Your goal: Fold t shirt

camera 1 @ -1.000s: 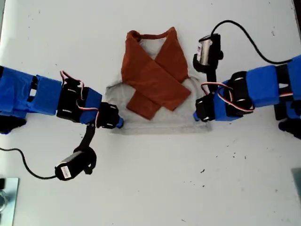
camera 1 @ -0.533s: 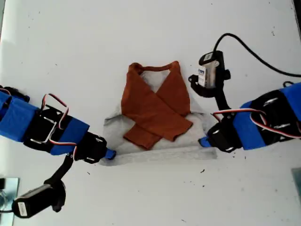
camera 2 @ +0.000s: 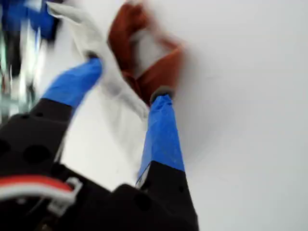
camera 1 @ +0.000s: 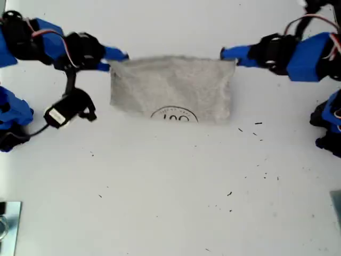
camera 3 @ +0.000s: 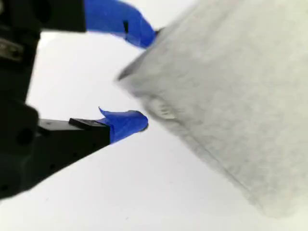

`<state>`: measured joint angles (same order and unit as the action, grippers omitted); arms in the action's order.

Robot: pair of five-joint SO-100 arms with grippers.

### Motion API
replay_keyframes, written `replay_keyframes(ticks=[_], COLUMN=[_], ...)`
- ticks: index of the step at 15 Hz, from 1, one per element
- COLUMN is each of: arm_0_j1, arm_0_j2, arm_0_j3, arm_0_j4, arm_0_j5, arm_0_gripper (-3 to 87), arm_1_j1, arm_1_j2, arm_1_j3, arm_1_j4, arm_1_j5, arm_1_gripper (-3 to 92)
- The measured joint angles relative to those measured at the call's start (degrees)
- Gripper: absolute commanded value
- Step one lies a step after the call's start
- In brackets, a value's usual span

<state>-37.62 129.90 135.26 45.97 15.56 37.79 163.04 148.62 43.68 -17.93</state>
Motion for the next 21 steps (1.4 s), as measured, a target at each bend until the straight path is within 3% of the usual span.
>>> replay_keyframes(ticks=[2,3,6,7,8,11,12,13,15,16,21], arm_0_j1=[1.7,4.7,18.6,21.8,25.3,31.7,31.6,31.7,33.7,34.4,35.1], arm_0_j2=[12.3,18.5,39.2,45.9,53.6,73.7,75.0,75.5,76.1,76.1,76.1], arm_0_j3=[10.9,16.3,31.5,36.7,42.5,50.2,50.5,50.6,50.6,50.6,50.6], arm_0_j4=[-1.6,-2.6,-4.4,-4.3,-4.0,7.6,10.5,12.0,12.0,12.0,12.0], arm_0_j5=[-1.5,-2.9,-8.9,-11.1,-13.4,-20.0,-19.6,-14.5,-0.7,1.1,1.7], arm_0_gripper=[20.9,16.1,5.6,-0.2,-0.2,1.5,5.9,6.5,6.5,6.5,6.5], arm_1_j1=[-0.6,-4.8,-15.2,-17.8,-20.1,-23.0,-22.5,-21.4,-18.8,-18.8,-18.4], arm_1_j2=[21.3,28.5,36.5,36.9,36.8,36.2,36.3,36.6,36.6,36.7,36.7], arm_1_j3=[8.3,12.7,21.0,22.5,23.6,26.0,26.0,26.0,26.0,26.0,26.0], arm_1_j4=[13.1,17.8,23.4,23.8,24.6,30.6,31.9,32.0,32.0,32.0,32.0], arm_1_j5=[1.7,2.4,4.2,4.8,5.9,7.6,5.4,3.3,-13.4,-22.0,-25.9], arm_1_gripper=[32.3,32.3,32.3,30.3,25.2,19.5,19.5,19.5,18.3,18.3,18.2])
